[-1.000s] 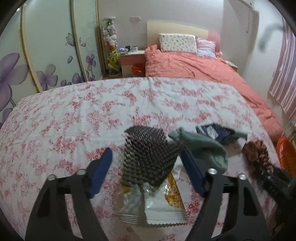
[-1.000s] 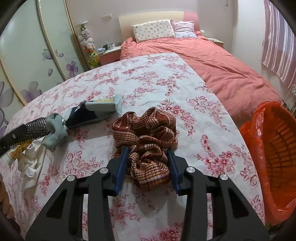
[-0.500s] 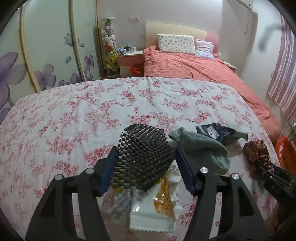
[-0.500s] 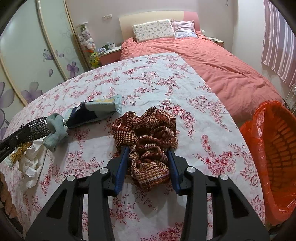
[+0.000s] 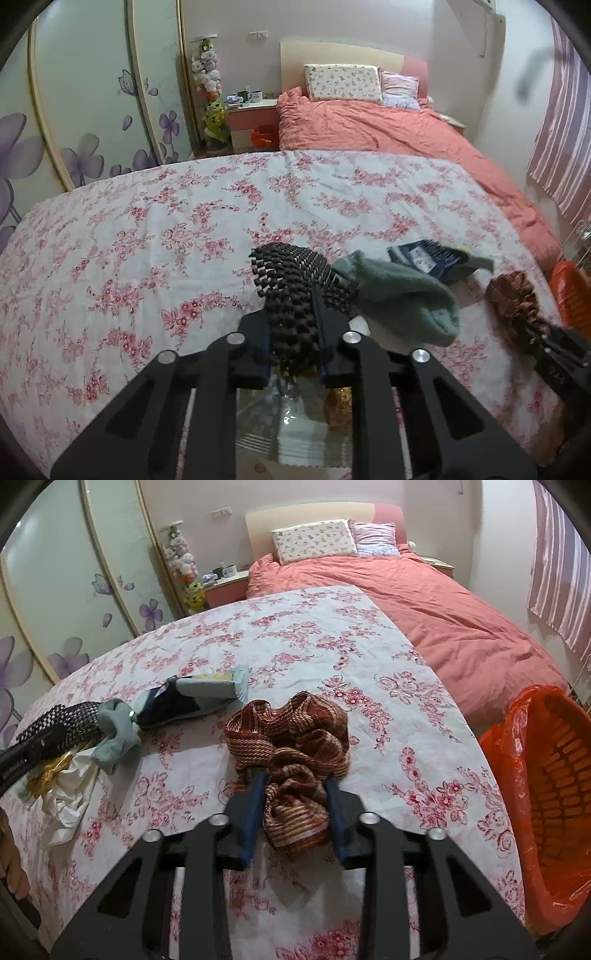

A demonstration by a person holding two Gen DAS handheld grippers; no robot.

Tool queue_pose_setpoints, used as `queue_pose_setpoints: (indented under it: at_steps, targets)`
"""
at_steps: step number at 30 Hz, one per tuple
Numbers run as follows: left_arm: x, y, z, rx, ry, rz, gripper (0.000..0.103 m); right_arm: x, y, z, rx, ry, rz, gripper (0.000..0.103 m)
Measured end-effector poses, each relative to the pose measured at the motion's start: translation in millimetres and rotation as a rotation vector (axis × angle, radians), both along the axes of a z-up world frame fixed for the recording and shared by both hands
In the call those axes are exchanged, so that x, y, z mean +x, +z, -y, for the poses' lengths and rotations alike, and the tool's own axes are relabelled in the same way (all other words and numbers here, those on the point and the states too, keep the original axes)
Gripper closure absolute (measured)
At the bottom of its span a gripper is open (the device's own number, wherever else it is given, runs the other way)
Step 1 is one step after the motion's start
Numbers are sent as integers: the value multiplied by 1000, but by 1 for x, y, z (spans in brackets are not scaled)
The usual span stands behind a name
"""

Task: Collect trash
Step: 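Grasp the brown scrunchie with the right gripper while left grasps the black mesh hairbrush, then carry scrunchie and hairbrush to the orange basket and open both grippers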

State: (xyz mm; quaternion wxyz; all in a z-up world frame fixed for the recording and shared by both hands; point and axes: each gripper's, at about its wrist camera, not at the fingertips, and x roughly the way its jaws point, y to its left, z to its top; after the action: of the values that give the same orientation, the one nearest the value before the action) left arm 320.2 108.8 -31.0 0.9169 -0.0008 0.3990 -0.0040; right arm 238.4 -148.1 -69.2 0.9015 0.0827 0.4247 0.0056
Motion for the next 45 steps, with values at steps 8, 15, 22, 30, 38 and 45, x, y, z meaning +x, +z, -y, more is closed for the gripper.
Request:
queue_pose_setpoints:
  at_steps: [8,15,22,30,38,45]
  targets:
    - [-10,31,1,-39,-29,57,94,-12,16,6,40,-10,16,81]
    - [-18,45,3,-63,-32,70,94,-21,27,10,49,-11,37,81]
    - [-32,63,23,-82,-71,111,94,-31,53,15,65,-10,93,81]
    - [-52,78,62,-109,-145,154,94,-52,72,30,54,-37,147,81]
    - [-72,83,107,-137,-240,167,94,-80,88,57,55,-102,212,81]
    - [-87,80,157,-167,-335,161,94,-104,95,95,60,-182,261,81]
